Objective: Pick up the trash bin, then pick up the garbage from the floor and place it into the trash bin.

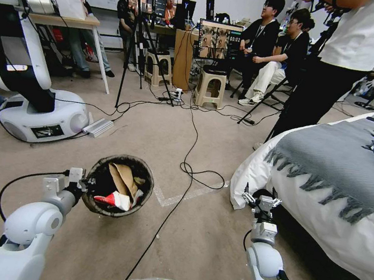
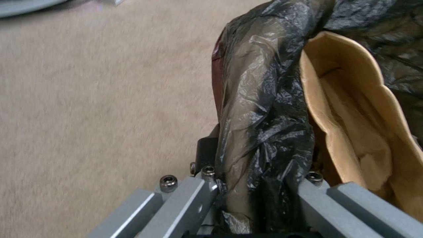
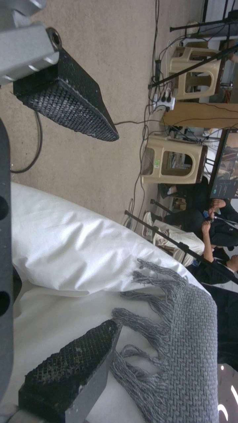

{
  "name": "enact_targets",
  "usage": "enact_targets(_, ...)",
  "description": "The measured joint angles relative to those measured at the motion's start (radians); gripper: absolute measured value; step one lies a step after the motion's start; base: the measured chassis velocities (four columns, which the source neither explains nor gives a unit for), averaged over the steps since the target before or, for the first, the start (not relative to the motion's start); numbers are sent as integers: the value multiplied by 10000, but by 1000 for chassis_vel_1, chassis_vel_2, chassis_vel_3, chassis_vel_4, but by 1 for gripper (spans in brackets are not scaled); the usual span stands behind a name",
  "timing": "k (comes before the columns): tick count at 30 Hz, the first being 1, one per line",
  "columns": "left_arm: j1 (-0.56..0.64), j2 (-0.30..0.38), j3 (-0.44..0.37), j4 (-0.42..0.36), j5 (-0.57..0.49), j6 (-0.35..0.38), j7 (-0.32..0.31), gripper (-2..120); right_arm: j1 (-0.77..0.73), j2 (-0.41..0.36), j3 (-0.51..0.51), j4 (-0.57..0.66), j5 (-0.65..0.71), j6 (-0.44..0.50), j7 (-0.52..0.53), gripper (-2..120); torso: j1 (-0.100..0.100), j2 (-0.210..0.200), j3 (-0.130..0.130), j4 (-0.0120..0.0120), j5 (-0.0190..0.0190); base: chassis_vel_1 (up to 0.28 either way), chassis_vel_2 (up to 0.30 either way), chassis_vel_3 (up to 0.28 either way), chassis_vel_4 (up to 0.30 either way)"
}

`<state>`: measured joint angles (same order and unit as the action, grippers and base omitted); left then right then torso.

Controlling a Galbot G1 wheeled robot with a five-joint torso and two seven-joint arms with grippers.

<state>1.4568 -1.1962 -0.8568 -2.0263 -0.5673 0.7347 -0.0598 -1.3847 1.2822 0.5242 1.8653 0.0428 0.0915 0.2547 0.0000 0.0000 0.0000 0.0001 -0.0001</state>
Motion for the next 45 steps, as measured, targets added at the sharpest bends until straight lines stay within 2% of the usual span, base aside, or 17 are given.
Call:
enact_targets(10, -76, -55, 106, 1064, -584, 3, -502, 0, -1, 38, -167, -18, -19, -39, 46, 100, 0, 0, 0, 1, -2, 0, 0, 0, 0)
enact_targets(12, -141, -53, 138, 1385, -640, -8, -633, 0, -29, 81, -233, -34, -51, -34, 49, 100, 0, 2, -2, 3, 15, 0, 0, 0, 0)
enact_targets(16, -174, -53, 170, 1650, -786, -27, -806, 0, -50, 136, -293, -55, -100, -12, 51, 100, 0, 3, -3, 4, 19, 0, 0, 0, 0)
enact_targets(25, -169, -60, 188, 1701, -715, -31, -704, 0, -80, 144, -333, -63, -120, 5, 51, 100, -1, 3, -2, 0, 7, 0, 0, 0, 0)
enact_targets(28, -176, -64, 198, 1722, -509, -30, -662, 13, -84, 143, -360, -63, -121, 10, 51, 100, -1, 2, -1, -1, 0, 0, 0, 0, 0)
enact_targets(29, -176, -64, 198, 1722, -509, -30, -662, 13, -84, 143, -360, -63, -121, 10, 51, 100, -1, 2, -1, -1, 0, 0, 0, 0, 0)
enact_targets(30, -163, -86, 204, 1671, -434, -21, -591, 19, -90, 142, -366, -65, -121, 10, 50, 100, 0, 2, 1, -4, -9, 0, 0, 0, 0)
enact_targets(32, -156, -89, 212, 1650, -403, -7, -578, 23, -90, 140, -368, -66, -122, 10, 50, 100, 0, 1, 2, -5, -14, 0, 0, 0, 0)
enact_targets(33, -148, -89, 225, 1602, -271, 23, -499, 29, -89, 135, -373, -80, -122, 12, 49, 100, 0, 0, 2, -6, -23, 0, 0, 0, 0)
enact_targets(34, -156, -82, 216, 1556, -207, 39, -493, 34, -87, 134, -380, -88, -123, 12, 47, 100, 0, 0, 3, -7, -19, 0, 0, 0, 0)
enact_targets(36, -163, -81, 208, 1541, -181, 41, -486, 35, -87, 133, -383, -90, -124, 13, 46, 100, 0, 0, 3, -8, -17, 0, 0, 0, 0)
enact_targets(38, -175, -66, 115, 1354, 23, 42, -375, 49, -101, 146, -393, -99, -131, 20, 42, 100, 0, 0, 3, -5, -10, 0, 0, 0, 0)
enact_targets(39, -175, -66, 115, 1354, 23, 42, -375, 49, -101, 146, -393, -99, -131, 20, 42, 100, 0, 0, 3, -5, -10, 0, 0, 0, 0)
enact_targets(41, -159, -63, 29, 1094, 188, 43, -333, 57, -115, 149, -395, -112, -146, 30, 39, 100, 0, 0, 2, -3, -5, 0, 0, 0, 0)
enact_targets(42, -159, -63, 29, 1094, 188, 43, -333, 57, -115, 149, -395, -112, -146, 30, 39, 100, 0, 0, 2, -3, -5, 0, 0, 0, 0)
enact_targets(44, -151, -35, -190, 265, 322, 40, -313, 71, -113, 130, -393, -120, -147, 35, 37, 100, 0, 0, 1, -4, 0, 0, 0, 0, 0)
enact_targets(45, -151, -35, -190, 265, 322, 40, -313, 71, -113, 130, -393, -120, -147, 35, 37, 100, 0, 0, 1, -4, 0, 0, 0, 0, 0)
